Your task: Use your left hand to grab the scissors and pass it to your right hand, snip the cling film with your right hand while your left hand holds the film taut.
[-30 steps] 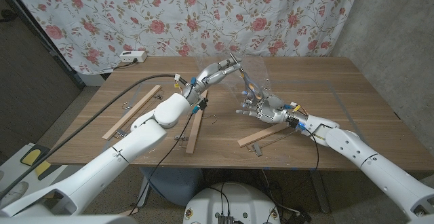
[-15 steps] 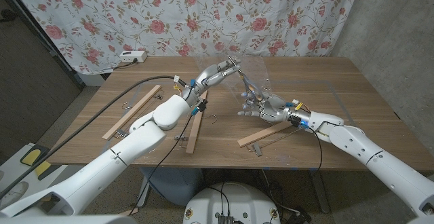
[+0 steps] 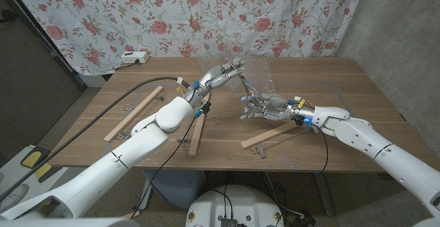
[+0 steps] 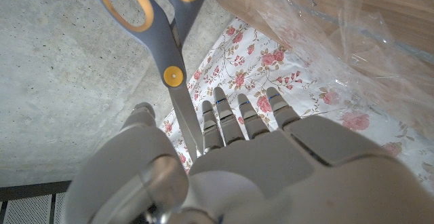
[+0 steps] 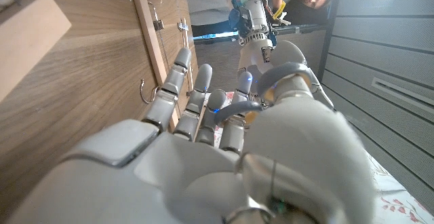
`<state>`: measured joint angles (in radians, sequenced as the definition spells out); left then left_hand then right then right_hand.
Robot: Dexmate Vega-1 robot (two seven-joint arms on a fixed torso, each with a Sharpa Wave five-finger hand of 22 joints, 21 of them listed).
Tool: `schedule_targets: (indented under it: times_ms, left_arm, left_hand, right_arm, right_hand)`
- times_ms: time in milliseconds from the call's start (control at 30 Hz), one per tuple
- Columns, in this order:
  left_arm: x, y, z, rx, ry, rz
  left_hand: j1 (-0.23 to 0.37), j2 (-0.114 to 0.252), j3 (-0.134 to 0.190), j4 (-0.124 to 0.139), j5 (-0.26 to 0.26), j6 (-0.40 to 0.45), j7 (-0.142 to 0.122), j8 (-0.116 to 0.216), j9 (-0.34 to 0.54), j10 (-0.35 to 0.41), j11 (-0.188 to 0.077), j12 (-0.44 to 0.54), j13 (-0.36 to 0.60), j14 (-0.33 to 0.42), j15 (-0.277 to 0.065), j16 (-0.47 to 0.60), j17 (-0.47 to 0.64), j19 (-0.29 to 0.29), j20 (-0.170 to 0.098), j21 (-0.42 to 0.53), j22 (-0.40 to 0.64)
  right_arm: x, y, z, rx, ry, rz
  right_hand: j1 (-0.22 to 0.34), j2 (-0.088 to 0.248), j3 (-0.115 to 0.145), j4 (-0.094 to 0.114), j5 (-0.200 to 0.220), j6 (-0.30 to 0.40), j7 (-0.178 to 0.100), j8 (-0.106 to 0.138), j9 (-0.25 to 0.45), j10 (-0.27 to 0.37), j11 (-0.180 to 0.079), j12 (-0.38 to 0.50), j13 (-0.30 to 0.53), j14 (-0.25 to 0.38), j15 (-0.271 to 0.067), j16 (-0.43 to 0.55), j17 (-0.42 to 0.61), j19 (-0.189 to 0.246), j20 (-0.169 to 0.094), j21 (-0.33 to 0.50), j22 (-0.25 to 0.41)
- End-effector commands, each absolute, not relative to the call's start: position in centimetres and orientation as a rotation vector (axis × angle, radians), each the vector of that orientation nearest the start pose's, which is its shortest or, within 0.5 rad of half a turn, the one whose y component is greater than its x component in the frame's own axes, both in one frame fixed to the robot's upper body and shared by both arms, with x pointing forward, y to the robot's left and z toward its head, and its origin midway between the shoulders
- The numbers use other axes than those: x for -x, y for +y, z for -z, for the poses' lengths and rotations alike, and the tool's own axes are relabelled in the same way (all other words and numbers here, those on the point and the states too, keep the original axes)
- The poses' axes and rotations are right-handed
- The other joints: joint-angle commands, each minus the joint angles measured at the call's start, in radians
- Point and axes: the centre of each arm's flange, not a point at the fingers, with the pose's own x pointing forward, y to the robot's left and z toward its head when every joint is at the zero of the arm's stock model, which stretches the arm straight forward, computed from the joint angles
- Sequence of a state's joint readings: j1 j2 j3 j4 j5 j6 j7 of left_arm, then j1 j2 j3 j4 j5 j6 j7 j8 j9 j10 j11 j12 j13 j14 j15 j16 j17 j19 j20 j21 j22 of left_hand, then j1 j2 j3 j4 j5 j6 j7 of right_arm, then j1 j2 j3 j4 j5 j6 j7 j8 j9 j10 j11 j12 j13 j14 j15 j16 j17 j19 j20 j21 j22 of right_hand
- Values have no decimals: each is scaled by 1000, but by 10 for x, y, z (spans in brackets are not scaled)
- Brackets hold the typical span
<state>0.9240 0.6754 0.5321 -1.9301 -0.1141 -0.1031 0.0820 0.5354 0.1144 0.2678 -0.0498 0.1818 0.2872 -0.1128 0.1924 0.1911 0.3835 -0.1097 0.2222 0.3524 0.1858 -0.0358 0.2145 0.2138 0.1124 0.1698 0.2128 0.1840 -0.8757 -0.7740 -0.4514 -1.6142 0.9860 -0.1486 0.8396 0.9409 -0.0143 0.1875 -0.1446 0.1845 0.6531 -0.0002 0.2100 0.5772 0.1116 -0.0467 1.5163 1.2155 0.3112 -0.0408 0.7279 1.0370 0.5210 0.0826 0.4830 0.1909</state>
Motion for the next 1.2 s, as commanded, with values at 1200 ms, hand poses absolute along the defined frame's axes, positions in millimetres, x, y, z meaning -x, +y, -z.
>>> schedule_targets:
  times_ms: [1200]
  left_arm:
    - [-506,138,0,-549,-847,356]
  left_hand:
    - [-12,11,11,-6,6,17,-17,9,1,5,-27,8,-11,17,-14,1,3,17,3,4,6]
  right_arm:
    - [-558,-199,41,162,-193,-1328]
  right_hand:
    - [-312,-111,-153,131,29,-145,116,-3,-14,-49,76,47,16,1,16,-46,-6,9,24,-25,4]
